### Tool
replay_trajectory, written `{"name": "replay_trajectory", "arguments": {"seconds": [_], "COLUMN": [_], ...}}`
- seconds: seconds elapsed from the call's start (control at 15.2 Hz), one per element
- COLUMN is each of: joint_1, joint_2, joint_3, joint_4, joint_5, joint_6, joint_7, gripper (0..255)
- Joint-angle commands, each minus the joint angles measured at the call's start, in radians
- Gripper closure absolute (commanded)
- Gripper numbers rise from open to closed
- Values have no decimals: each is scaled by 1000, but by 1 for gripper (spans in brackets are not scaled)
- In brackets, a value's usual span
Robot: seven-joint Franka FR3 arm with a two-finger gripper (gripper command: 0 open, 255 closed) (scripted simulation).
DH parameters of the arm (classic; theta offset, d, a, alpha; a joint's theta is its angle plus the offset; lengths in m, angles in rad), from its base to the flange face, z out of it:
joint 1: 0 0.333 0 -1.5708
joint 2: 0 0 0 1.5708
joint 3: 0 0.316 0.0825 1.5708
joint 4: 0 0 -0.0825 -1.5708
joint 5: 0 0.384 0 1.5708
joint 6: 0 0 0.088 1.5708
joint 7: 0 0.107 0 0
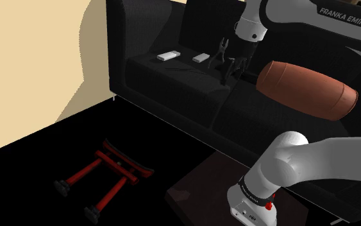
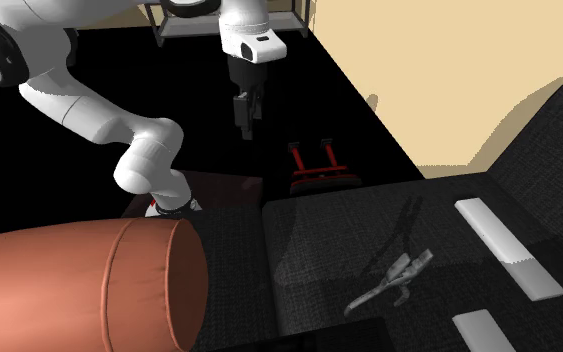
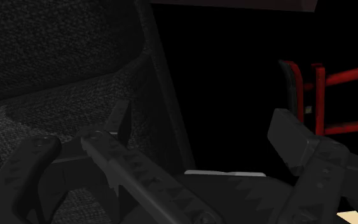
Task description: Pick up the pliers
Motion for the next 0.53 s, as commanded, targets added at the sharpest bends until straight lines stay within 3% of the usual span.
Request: {"name": "replay_trajectory", "arguments": {"seconds": [0.0, 0.46], "joint_1": [0, -9], "joint_2": [0, 14], "joint_3": [0, -194], "joint_4": [0, -33], "joint_5": [0, -66], "joint_6": [0, 217], "joint_7": [0, -221], "gripper": [0, 0]}}
